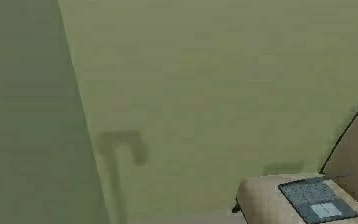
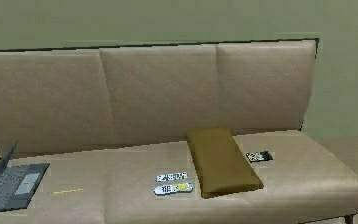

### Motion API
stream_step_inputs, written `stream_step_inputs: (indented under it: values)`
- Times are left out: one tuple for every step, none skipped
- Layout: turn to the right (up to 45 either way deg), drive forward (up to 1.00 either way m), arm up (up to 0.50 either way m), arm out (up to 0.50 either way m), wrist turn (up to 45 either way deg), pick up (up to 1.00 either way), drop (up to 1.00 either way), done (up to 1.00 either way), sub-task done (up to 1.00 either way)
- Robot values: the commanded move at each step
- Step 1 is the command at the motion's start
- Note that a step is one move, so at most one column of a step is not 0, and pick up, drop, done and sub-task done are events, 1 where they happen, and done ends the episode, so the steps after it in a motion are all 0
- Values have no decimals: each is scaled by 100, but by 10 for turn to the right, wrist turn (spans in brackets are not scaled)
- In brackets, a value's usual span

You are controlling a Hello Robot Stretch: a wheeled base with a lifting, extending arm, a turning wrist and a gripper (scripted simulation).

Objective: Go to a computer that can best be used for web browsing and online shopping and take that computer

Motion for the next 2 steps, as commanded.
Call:
stream_step_inputs:
  values:
    - [210, 0, 0, 0, 0, 0, 0, 0, 0]
    - [0, 40, 0, 0, 0, 0, 0, 0, 0]
